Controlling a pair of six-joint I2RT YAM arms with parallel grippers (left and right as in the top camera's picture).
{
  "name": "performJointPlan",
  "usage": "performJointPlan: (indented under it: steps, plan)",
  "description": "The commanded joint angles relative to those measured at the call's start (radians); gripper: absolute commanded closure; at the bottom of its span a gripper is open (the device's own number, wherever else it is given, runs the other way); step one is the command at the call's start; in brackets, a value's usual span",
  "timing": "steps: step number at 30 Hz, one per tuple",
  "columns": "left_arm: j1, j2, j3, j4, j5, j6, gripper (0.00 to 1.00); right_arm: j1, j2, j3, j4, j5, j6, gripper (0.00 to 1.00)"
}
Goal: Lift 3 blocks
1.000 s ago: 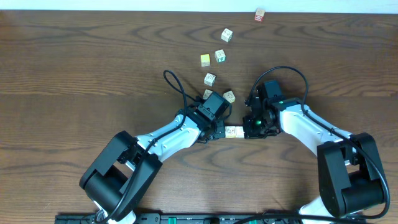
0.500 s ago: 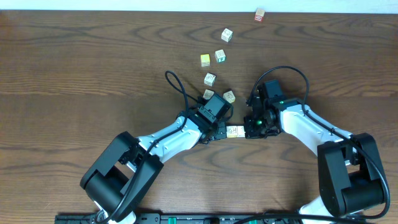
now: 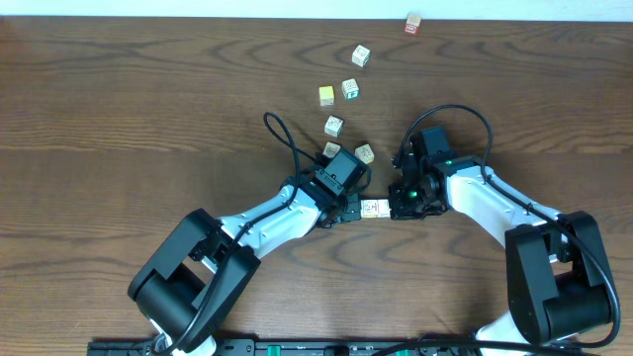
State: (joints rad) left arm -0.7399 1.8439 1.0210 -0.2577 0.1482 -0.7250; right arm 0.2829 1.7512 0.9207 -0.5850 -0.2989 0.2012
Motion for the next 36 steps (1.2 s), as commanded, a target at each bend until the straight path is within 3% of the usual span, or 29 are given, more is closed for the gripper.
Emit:
performJointPlan:
  steps: [1, 36]
  plan:
    - [-0.026, -0.003, 0.007, 0.028, 0.1, 0.021, 0.93, 0.02, 0.003, 0.0, 0.013, -0.164, -0.003, 0.99]
    - [-0.071, -0.164, 0.009, 0.039, 0.133, 0.085, 0.93, 0.085, -0.177, 0.003, -0.06, -0.174, 0.056, 0.99]
